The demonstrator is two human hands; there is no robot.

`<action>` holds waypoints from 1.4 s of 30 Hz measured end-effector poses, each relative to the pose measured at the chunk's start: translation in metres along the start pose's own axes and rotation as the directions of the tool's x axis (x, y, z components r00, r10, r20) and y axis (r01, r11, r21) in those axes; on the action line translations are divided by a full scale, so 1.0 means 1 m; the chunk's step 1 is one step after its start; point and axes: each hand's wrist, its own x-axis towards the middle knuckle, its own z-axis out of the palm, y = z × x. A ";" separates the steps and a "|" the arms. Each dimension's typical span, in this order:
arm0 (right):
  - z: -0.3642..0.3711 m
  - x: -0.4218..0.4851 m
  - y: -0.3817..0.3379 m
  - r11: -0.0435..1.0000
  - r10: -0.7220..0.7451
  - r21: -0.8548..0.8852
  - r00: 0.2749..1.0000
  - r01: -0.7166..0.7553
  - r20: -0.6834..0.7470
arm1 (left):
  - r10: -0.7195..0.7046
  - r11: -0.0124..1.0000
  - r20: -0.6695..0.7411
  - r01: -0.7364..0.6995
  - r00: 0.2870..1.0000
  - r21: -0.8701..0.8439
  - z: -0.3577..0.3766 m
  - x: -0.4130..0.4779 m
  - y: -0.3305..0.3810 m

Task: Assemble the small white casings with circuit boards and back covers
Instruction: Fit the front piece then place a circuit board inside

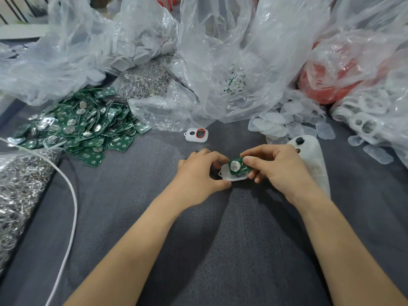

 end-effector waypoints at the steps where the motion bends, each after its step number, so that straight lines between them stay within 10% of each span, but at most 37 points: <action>1: 0.001 0.000 0.001 0.999 -0.010 -0.030 1.000 0.010 -0.015 | -0.001 1.000 -0.002 0.001 1.000 -0.005 0.000 0.000 0.000; 42: 0.007 0.000 0.009 0.895 -0.172 -0.424 0.984 0.138 -0.044 | 0.027 1.000 -0.009 -0.027 1.000 0.012 0.000 -0.001 0.005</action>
